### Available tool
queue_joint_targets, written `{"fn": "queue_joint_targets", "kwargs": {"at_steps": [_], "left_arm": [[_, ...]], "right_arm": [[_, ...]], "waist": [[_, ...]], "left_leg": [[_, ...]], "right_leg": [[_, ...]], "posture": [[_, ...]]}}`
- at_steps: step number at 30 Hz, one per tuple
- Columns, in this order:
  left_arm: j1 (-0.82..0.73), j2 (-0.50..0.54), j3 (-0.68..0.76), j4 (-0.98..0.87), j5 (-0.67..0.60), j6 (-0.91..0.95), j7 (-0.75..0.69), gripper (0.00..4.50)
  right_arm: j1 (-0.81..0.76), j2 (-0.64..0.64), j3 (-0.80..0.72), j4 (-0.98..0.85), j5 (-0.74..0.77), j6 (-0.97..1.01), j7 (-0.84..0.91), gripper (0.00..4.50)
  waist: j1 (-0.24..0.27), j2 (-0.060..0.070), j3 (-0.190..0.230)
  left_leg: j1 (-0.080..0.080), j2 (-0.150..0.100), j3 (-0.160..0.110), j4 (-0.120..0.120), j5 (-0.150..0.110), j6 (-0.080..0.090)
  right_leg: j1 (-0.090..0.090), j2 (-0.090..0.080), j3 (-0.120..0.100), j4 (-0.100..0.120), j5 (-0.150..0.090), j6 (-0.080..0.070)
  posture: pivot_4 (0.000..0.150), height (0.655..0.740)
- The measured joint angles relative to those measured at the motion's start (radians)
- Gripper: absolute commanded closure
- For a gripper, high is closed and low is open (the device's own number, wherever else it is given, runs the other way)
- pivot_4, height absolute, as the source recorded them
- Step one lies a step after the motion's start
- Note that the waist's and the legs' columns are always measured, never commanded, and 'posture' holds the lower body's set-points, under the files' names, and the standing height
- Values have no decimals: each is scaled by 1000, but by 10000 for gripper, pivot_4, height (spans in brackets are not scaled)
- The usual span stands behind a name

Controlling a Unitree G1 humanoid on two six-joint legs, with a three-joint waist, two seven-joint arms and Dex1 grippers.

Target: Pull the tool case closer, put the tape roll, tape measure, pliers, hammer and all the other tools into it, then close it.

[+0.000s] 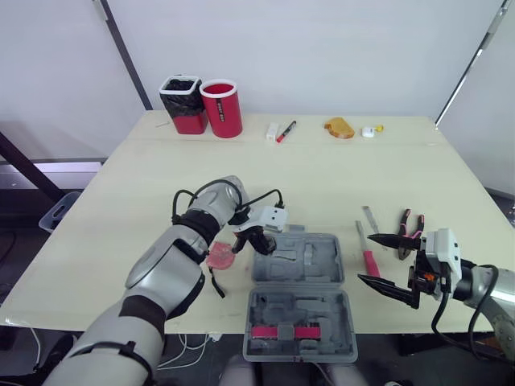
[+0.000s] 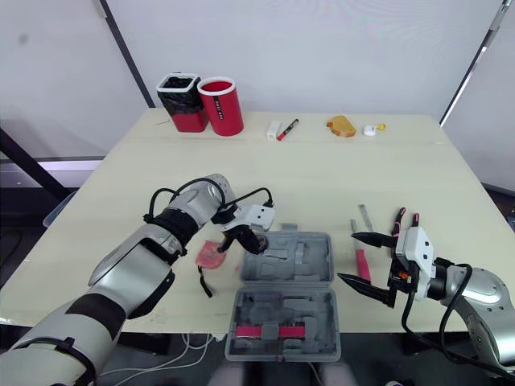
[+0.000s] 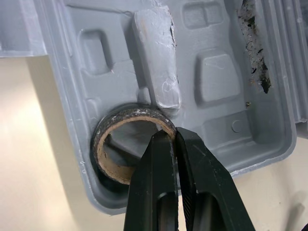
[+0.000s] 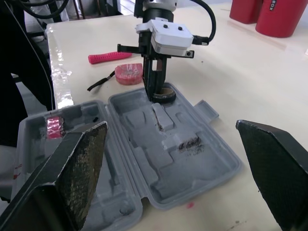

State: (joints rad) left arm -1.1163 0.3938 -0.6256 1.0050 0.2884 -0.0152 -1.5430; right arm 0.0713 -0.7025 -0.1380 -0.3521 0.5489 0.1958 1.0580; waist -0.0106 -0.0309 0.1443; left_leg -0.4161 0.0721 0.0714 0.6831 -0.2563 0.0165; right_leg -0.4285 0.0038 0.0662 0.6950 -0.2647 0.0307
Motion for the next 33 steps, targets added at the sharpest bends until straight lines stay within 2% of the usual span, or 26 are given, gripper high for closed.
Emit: {"fn": "queue_joint_targets", "kwargs": {"at_steps": [8, 12, 13, 15, 17, 20, 28, 33], "left_arm": [[0, 0, 23, 0, 5, -11, -2, 44348], [0, 0, 29, 0, 7, -10, -2, 31554], [0, 0, 29, 0, 7, -10, -2, 26011], [-1, 0, 29, 0, 10, -10, -2, 22514], [-5, 0, 29, 0, 16, -11, 1, 14953], [-8, 0, 30, -3, 23, -11, -8, 929], [-8, 19, 29, -52, 19, 12, -19, 354], [-11, 55, 27, -124, -40, 46, -22, 354]], "right_arm": [[-5, 0, 3, -1, 0, 3, -18, 0], [-8, 0, 4, 2, -4, 0, -18, 0], [-8, 1, 4, 2, -6, -1, -18, 0], [-8, 1, 4, 3, -12, -3, -18, 0], [-8, 2, 4, 4, -14, -3, -18, 0], [-8, 3, 4, 6, -17, -4, -18, 0], [-8, 10, 4, 16, -25, -8, -17, 0], [-8, 19, 4, 20, -33, -17, -16, 0]], "waist": [[0, 0, 0], [0, 0, 0], [0, 0, 0], [0, 0, 0], [0, 0, 0], [0, 0, 0], [0, 0, 0], [-1, 0, 0]], "left_leg": [[0, 0, 0, 0, 0, 0], [0, 0, 0, 0, 0, 0], [0, 0, 0, 0, 0, 0], [0, 0, 0, 0, 0, 0], [0, 0, 0, 0, 0, 0], [0, 0, 0, 0, 0, 0], [0, 0, 0, 0, 0, 0], [0, 0, 0, 0, 0, 0]], "right_leg": [[0, 0, 0, 0, 0, 0], [0, 0, 0, 0, 0, 0], [0, 0, 0, 0, 0, 0], [0, 0, 0, 0, 0, 0], [0, 0, 0, 0, 0, 0], [0, 0, 0, 0, 0, 0], [0, 0, 0, 0, 0, 0], [0, 0, 0, 0, 0, 0]], "posture": [[1500, 7400], [1500, 7400], [1500, 7400], [1500, 7400], [1500, 7400], [1500, 7400], [1500, 7400], [1500, 7400]]}}
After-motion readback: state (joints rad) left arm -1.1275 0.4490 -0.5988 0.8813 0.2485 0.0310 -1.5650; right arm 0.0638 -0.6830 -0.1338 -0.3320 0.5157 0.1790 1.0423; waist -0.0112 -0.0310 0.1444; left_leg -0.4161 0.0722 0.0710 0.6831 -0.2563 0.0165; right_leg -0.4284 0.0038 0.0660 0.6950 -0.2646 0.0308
